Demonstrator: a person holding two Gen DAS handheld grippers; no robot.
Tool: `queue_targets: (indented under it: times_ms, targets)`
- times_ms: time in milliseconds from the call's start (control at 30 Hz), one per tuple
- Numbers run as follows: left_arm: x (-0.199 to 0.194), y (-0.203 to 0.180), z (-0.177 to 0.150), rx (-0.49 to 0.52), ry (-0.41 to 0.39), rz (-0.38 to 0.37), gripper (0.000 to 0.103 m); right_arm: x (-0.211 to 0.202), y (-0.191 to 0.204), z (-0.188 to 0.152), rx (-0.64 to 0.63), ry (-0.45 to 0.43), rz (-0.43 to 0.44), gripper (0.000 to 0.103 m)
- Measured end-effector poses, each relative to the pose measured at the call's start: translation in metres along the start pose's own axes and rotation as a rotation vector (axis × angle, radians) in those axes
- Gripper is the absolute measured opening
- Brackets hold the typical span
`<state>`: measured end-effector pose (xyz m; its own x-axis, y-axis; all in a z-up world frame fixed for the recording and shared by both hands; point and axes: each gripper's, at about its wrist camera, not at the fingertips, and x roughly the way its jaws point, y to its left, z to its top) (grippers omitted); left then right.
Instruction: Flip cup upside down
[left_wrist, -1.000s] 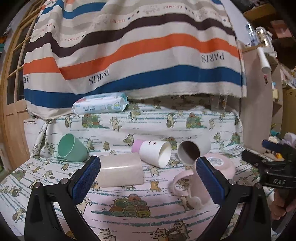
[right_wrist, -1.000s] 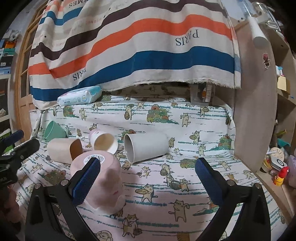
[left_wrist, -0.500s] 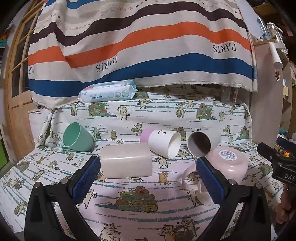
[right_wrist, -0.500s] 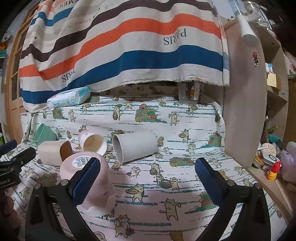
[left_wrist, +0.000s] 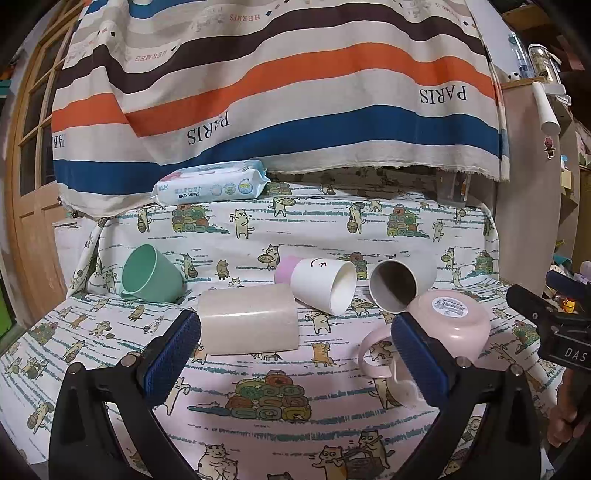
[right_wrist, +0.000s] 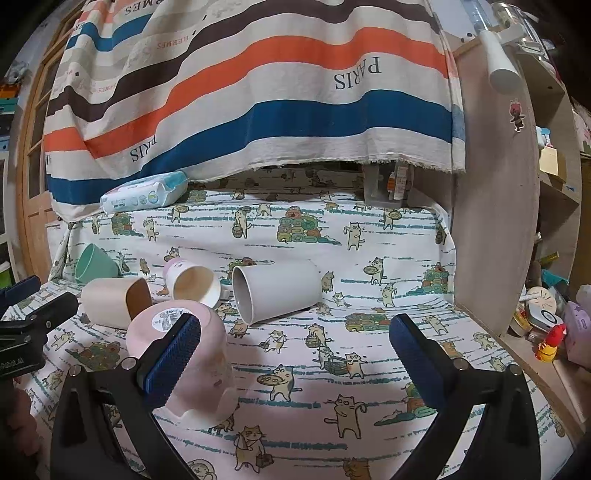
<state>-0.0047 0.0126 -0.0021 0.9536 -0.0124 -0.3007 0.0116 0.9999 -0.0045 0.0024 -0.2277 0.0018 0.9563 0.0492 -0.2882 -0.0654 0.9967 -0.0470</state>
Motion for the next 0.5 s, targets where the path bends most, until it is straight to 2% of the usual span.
queue_targets:
  times_ms: [500]
  targets:
    - [0.0004,0.0015,0.0005,0.000,0.000,0.000,0.103,-0.0007,-0.0030,0.0000,0.006,-0.003,-0.003,0.103]
